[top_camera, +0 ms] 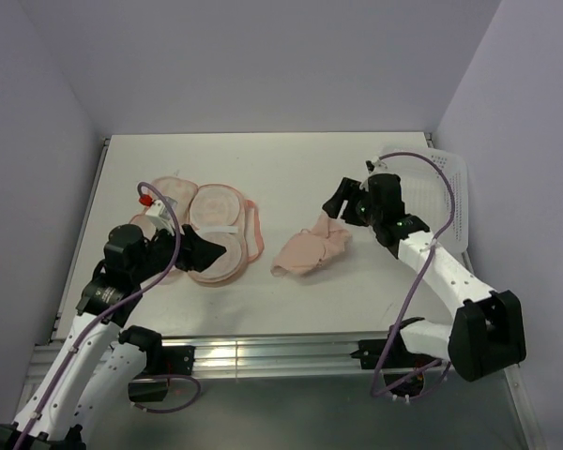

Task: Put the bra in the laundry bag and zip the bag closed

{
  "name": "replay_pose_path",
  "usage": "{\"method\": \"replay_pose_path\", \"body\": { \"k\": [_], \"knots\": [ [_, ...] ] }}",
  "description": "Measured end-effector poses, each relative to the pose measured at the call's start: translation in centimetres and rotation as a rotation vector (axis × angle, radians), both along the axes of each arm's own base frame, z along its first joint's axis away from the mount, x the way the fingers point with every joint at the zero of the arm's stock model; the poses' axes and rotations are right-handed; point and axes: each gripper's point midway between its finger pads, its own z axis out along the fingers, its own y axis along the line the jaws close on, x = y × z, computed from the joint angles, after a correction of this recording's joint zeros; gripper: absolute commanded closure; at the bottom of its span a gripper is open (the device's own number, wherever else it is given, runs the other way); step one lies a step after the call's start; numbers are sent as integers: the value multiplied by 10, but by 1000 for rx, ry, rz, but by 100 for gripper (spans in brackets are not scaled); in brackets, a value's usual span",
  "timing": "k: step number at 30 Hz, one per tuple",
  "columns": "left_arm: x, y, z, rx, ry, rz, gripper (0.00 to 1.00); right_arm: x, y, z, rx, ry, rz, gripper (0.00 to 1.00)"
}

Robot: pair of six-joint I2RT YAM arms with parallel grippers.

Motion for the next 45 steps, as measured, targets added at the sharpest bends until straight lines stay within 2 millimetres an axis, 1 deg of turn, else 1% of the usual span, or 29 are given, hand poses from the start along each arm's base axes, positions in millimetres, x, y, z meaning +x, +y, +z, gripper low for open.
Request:
{"method": "replay_pose_path", "body": {
  "k": [1, 2, 3, 4, 6, 7, 8, 9, 10, 11, 13, 14, 15, 16, 19, 23, 27, 29, 30, 35, 36, 38, 39, 40, 41, 43, 45],
  "knots": [
    [1, 0, -2, 3, 8, 0, 25, -2, 0, 0, -10, 1, -3, 26],
    [2, -1, -4, 5, 15, 0, 24, -4, 2, 4, -20, -15, -3, 27],
    [2, -1, -4, 6, 19, 0, 24, -7, 4, 10, -25, -39, -2, 30],
    [2, -1, -5, 7, 22, 0, 24, -12, 7, 14, -27, -58, 5, 37],
    [2, -1, -5, 7, 22, 1, 24, -25, 13, 12, -38, -72, 29, 40],
    [2, -1, -5, 7, 22, 1, 24, -32, 17, 6, -50, -64, 44, 50],
    [2, -1, -5, 7, 22, 1, 24, -39, 23, -2, -69, -47, 70, 51],
    [2, -1, -5, 7, 22, 1, 24, -44, 28, -11, -87, -23, 87, 52],
    [2, -1, -6, 8, 23, 1, 25, -50, 33, -25, -128, 14, 110, 52],
    [3, -1, -6, 8, 25, 1, 25, -53, 35, -36, -156, 40, 123, 52],
    [3, -1, -6, 9, 26, 1, 25, -60, 42, -64, -223, 115, 168, 51],
    [3, -1, -6, 9, 26, 1, 25, -62, 42, -75, -248, 148, 178, 50],
    [3, -1, -6, 9, 26, 1, 25, -61, 42, -83, -268, 172, 180, 46],
    [2, -1, -6, 8, 24, 2, 25, -59, 41, -89, -287, 188, 179, 45],
    [2, 0, -4, 7, 14, 6, 25, -47, 42, -98, -332, 207, 173, 44],
    [0, 1, -1, 3, 1, 8, 25, -24, 46, -93, -376, 178, 162, 45],
    [0, 1, -1, 3, 0, 8, 25, -10, 49, -82, -400, 140, 164, 46],
    [0, 1, -1, 3, 0, 8, 25, -5, 52, -82, -407, 135, 173, 48],
    [0, 1, 0, 2, -2, 8, 25, -4, 54, -83, -407, 137, 183, 51],
    [-1, 2, 2, -1, -11, 9, 25, -6, 59, -94, -409, 169, 221, 54],
    [-1, 2, 2, -2, -12, 9, 25, -6, 59, -95, -410, 173, 224, 55],
    [-1, 2, 3, -2, -14, 9, 25, -8, 60, -96, -409, 177, 233, 63],
    [-1, 2, 2, -2, -13, 9, 25, -8, 61, -96, -405, 177, 239, 63],
    [-1, 2, 3, -2, -14, 9, 25, -9, 62, -96, -401, 179, 242, 66],
    [-2, 2, 2, -2, -13, 9, 25, -10, 63, -96, -397, 181, 247, 71],
    [-2, 2, 3, -3, -16, 9, 25, -11, 64, -97, -393, 184, 254, 70],
    [-2, 2, 3, -3, -15, 9, 25, -13, 64, -99, -389, 190, 259, 61]
  ]
}}
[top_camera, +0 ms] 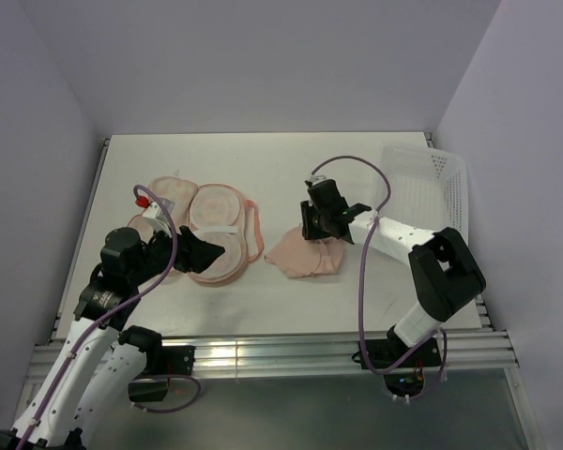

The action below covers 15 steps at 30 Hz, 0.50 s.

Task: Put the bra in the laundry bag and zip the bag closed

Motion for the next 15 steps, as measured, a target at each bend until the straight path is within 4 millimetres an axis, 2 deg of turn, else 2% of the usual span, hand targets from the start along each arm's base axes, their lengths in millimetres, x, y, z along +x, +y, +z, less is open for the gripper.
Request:
{"method": "replay_pose_path", "body": {
  "k": [1, 3, 4, 5, 6, 8, 10, 12, 15],
  "knots": [
    [0, 0, 0, 0, 0, 0, 25, -1, 0, -1, 1, 3, 1, 58],
    [0, 0, 0, 0, 0, 0, 25, -3, 0, -3, 0, 9, 5, 61],
    [0, 0, 0, 0, 0, 0, 25, -3, 0, -3, 1, 11, 6, 66],
    [0, 0, 0, 0, 0, 0, 25, -3, 0, -3, 0, 11, 8, 79],
    [0, 0, 0, 0, 0, 1, 25, -4, 0, -4, -2, 11, 11, 85],
    [0, 0, 0, 0, -1, 1, 25, -5, -1, -5, 2, 10, 7, 92],
    [0, 0, 0, 0, -2, 3, 25, -9, -3, -4, 4, 5, 9, 93],
    [0, 0, 0, 0, -2, 3, 25, -14, -5, 3, 10, -13, 11, 96],
    [0, 1, -1, 1, 0, 3, 25, -18, 0, 27, 32, -79, 35, 100]
  ]
}}
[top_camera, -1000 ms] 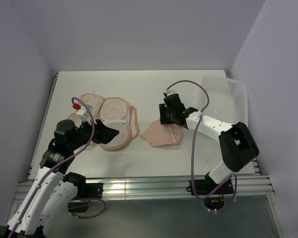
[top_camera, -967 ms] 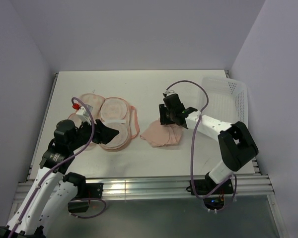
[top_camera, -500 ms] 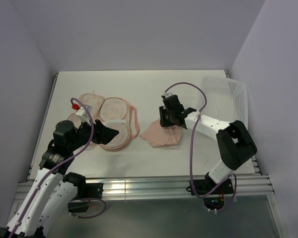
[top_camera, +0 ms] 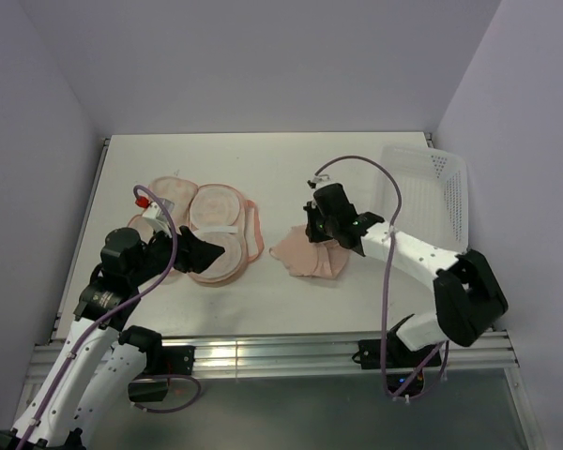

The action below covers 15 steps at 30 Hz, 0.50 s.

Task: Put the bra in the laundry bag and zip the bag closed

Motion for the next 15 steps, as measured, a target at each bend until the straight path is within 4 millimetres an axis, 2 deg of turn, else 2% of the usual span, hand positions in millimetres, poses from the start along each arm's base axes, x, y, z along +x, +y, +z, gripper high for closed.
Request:
{"method": "replay_pose_path", "body": {
  "k": [3, 5, 9, 15],
  "knots": [
    [0, 0, 0, 0, -3, 1, 25, -9, 12, 37, 31, -103, 45, 100],
    [0, 1, 0, 0, -4, 5, 25, -22, 22, 67, 64, -181, 91, 100],
    [-1, 2, 3, -3, -14, 7, 25, -60, 36, 129, 155, -316, 183, 100],
    [-1, 4, 6, -5, -29, 18, 25, -124, 37, 246, 377, -490, 288, 100]
  ]
}}
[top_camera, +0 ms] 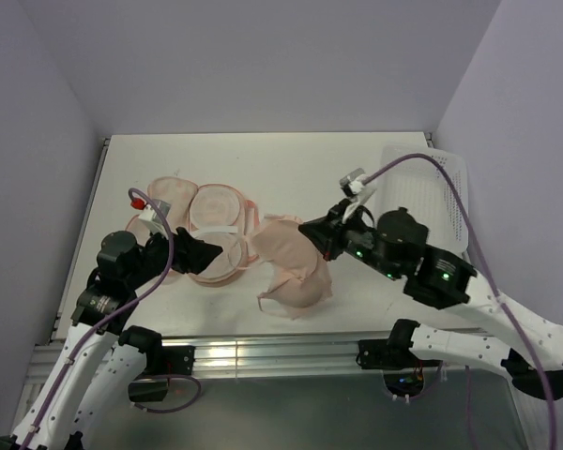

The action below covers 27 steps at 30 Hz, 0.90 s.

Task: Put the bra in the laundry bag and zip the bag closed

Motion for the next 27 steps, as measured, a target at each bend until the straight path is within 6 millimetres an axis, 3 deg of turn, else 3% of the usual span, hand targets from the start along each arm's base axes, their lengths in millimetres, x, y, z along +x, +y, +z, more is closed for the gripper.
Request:
{"method": "replay_pose_path", "body": {
  "k": [4, 7, 9, 12, 14, 19, 23, 27],
  "knots": [
    [1, 1, 1, 0, -4, 8, 25, -32, -11, 61, 164, -47, 58, 100],
    [2, 2, 1, 1, -5, 15, 25, -34, -30, 76, 235, -61, 5, 100],
    [2, 2, 1, 0, -3, 19, 25, -25, -33, 71, 242, -63, -42, 100],
    [2, 2, 0, 0, -1, 19, 25, 10, -27, 28, 174, -29, -125, 100],
    [3, 2, -1, 1, 3, 19, 25, 50, -31, -24, 108, 32, -212, 100],
    [5, 2, -4, 6, 18, 23, 24, 122, -54, -148, -39, 247, -362, 100],
    [7, 2, -7, 13, 30, 26, 24, 179, -62, -193, -65, 337, -427, 100],
    [9, 1, -12, 20, 49, 26, 24, 235, -63, -212, -57, 373, -453, 100]
  ]
}}
